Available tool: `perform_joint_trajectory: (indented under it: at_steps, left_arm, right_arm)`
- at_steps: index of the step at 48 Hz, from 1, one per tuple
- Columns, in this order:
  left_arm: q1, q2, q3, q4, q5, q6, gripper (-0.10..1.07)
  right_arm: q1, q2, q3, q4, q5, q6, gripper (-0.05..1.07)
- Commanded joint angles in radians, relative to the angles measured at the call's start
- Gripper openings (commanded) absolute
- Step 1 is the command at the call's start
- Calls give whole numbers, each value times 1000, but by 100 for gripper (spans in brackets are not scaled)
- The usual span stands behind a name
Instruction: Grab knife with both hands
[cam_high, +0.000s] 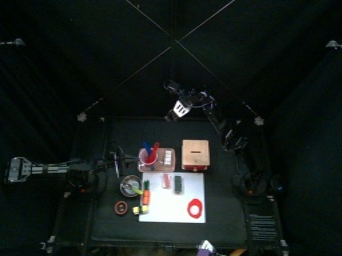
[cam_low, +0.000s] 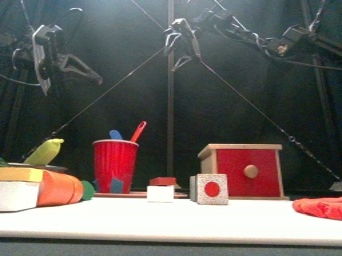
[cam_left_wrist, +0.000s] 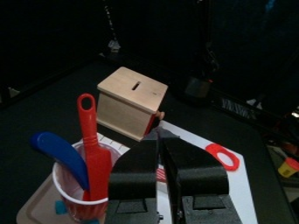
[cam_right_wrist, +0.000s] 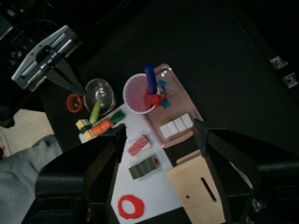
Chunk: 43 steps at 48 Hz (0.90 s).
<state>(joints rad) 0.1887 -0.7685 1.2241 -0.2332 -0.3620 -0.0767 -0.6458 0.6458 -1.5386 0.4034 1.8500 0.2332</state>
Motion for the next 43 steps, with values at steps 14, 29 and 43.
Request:
perform_joint_trajectory:
  at_steps: [14,29,43]
  left_arm:
    - [0,-2,-17,0,20,-2,39]
    - [3,-2,-21,0,20,-2,39]
    - [8,-2,-28,0,20,-2,39]
  right_arm:
    - [6,-117,51,-60,3,0,94]
    - [26,-374,535,-147,-20,-12,94]
    - [95,-563,992,-279,-107,-101,94]
